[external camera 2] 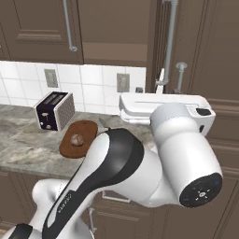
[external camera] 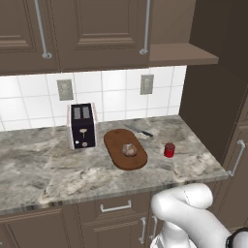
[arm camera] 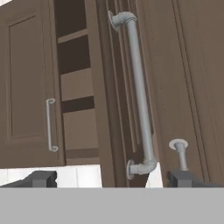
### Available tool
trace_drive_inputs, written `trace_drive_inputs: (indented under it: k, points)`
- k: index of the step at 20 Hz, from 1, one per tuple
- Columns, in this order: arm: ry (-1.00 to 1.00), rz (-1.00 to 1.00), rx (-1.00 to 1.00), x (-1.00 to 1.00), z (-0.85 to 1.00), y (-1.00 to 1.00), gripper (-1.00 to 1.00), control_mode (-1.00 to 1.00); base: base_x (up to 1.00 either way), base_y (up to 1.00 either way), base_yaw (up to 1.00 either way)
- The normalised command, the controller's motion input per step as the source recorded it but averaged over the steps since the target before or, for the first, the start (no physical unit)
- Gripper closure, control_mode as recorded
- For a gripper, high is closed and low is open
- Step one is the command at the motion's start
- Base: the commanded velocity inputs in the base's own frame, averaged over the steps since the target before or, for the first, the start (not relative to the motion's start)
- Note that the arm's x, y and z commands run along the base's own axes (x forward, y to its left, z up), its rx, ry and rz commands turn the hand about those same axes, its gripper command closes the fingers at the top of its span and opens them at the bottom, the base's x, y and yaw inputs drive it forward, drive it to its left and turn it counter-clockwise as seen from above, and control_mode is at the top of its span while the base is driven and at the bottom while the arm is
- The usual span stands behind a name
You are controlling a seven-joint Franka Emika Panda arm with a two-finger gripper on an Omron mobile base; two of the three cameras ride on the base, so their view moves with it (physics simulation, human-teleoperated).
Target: Pick the bread, place it on the cutting board, pick the jam, place it on the counter, and close the cabinet.
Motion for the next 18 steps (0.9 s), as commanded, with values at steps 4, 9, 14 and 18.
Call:
trace_drive_inputs:
  k: [4,9,14,18]
  points:
    - [0.0,0.07,0.0,0.07,0.0,0.0,-1.0,-1.0,0.0,0.0,0.0]
    - [0.0,0.08,0.0,0.08,0.0,0.0,-1.0,-1.0,0.0,0.0,0.0]
    - [0.0,0.08,0.0,0.14,0.0,0.0,-1.0,-1.0,0.0,0.0,0.0]
    - [0.0,0.08,0.0,0.16,0.0,0.0,-1.0,-1.0,0.0,0.0,0.0]
